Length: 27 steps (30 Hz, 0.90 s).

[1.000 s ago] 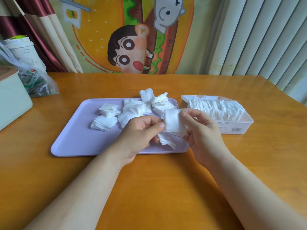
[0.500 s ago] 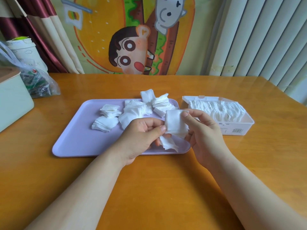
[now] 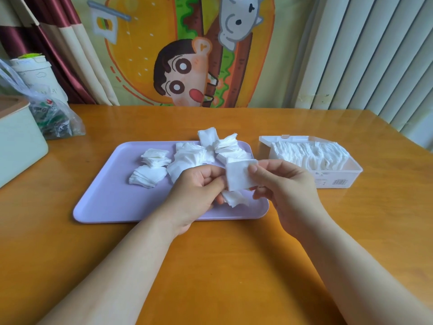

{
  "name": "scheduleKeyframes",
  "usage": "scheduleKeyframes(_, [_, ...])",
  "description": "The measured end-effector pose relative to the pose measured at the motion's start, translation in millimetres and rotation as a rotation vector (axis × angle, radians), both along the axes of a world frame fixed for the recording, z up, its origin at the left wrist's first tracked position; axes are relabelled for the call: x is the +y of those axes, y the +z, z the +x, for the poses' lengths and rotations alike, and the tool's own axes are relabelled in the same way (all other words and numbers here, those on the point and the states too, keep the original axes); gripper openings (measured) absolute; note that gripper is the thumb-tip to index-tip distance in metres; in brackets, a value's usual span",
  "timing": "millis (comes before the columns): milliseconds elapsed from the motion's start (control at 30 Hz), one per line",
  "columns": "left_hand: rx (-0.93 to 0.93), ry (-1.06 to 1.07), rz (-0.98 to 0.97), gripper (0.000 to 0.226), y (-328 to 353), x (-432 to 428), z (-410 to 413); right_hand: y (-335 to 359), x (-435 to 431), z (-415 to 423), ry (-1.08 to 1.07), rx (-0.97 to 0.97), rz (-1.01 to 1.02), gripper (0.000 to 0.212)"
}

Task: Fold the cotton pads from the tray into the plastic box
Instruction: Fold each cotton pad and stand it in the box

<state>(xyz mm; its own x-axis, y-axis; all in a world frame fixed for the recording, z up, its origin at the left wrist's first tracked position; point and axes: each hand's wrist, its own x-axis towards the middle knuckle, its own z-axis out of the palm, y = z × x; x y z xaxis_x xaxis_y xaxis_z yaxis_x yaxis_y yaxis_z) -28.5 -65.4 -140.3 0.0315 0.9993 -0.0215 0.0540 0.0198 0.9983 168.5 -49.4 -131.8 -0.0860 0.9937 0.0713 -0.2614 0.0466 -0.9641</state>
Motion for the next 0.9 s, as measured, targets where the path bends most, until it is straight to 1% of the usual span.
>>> scheduleKeyframes(133, [-0.003, -0.01, 0.016, 0.015, 0, -1, -1, 1, 1, 1, -0.042, 0.014, -0.013, 0.007])
scheduleKeyframes(200, [-0.002, -0.015, 0.023, 0.014, 1, -2, 0, 0, 1, 0, -0.064, 0.008, -0.011, 0.008])
scheduleKeyframes(300, [0.009, -0.029, 0.039, 0.016, 1, -2, 0, -3, 0, -3, -0.097, -0.054, -0.004, 0.015])
scheduleKeyframes(500, [0.004, -0.055, 0.053, 0.015, 1, -2, -1, -5, -1, -6, -0.146, -0.111, 0.011, 0.015])
scheduleKeyframes(733, [0.009, -0.076, 0.05, 0.014, 0, -2, -2, -9, -2, -9, -0.101, -0.035, -0.006, 0.017])
scheduleKeyframes(767, [-0.011, -0.082, 0.037, 0.018, 1, -1, -3, -9, -2, -9, -0.102, -0.031, -0.006, 0.016])
scheduleKeyframes(833, [-0.065, -0.097, 0.015, 0.037, 3, -1, -2, -10, -3, -11, -0.115, -0.048, 0.001, 0.017])
scheduleKeyframes(867, [-0.064, -0.095, 0.011, 0.039, 3, -1, -2, -10, -4, -12, -0.119, -0.061, 0.004, 0.017])
scheduleKeyframes(900, [-0.038, -0.084, 0.017, 0.033, 3, -2, -2, -10, -4, -13, -0.12, -0.074, 0.01, 0.017])
